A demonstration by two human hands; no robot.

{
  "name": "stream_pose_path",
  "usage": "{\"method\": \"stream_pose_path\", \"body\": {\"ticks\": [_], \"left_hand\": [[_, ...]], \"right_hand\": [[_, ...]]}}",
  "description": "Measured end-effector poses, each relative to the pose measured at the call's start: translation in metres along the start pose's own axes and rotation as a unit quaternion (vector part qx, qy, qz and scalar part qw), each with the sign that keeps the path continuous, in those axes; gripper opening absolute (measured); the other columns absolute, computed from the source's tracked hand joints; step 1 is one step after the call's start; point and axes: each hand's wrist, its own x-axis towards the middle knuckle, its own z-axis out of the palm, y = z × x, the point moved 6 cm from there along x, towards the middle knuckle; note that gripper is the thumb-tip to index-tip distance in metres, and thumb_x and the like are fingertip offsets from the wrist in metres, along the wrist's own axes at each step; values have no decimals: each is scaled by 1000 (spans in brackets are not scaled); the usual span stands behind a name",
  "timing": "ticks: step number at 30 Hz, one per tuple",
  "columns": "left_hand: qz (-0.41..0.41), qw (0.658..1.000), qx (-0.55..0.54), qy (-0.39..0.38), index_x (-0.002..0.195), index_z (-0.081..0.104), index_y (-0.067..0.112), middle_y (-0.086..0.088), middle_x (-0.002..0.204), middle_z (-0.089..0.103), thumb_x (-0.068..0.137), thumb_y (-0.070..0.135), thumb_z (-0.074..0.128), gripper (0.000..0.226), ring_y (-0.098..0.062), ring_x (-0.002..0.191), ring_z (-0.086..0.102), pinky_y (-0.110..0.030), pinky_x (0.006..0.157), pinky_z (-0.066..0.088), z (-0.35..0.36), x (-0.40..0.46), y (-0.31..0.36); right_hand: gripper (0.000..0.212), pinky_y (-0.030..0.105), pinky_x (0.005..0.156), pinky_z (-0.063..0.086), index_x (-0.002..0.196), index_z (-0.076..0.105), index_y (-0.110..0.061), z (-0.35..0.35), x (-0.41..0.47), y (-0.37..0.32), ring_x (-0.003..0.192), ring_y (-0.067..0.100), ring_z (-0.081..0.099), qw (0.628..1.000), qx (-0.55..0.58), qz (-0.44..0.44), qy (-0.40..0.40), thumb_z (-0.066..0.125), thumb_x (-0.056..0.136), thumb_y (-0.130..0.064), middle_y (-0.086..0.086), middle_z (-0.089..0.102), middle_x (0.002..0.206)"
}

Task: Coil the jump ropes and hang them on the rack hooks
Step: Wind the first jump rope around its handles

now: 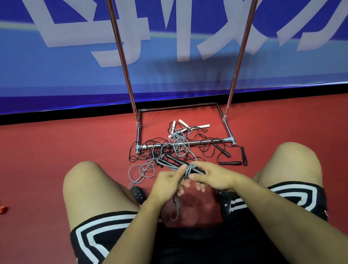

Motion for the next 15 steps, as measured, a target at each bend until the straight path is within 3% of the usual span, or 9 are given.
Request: {"method": "stream_pose_path", "body": {"ticks": [4, 10, 15], "left_hand": [[-40, 998, 20, 38, 77, 77, -3, -6, 56, 61, 92, 58, 65, 63, -11, 41, 48, -19, 46, 41, -9, 3, -8], [-25, 995, 39, 93, 58, 72, 9, -3, 48, 53, 82, 64, 72, 60, -15, 43, 41, -25, 51, 38, -15, 5, -8], [-37, 994, 48, 94, 56, 71, 12, -1, 45, 54, 83, 66, 70, 60, -13, 35, 39, -25, 46, 34, -15, 7, -9]], "right_hand": [[29, 18, 62, 45, 132, 47, -26, -4, 0, -5, 56, -2, 50, 997, -73, -17, 25, 53, 106, -14, -20, 63, 61], [51, 21, 69, 47, 149, 39, -33, -5, 7, 5, 68, 6, 53, 999, -30, -3, 46, 61, 103, -30, -13, 63, 76], [38, 17, 62, 44, 143, 43, -35, -3, 10, 0, 65, 8, 49, 997, -14, -27, 74, 51, 106, -40, -2, 67, 89]]}}
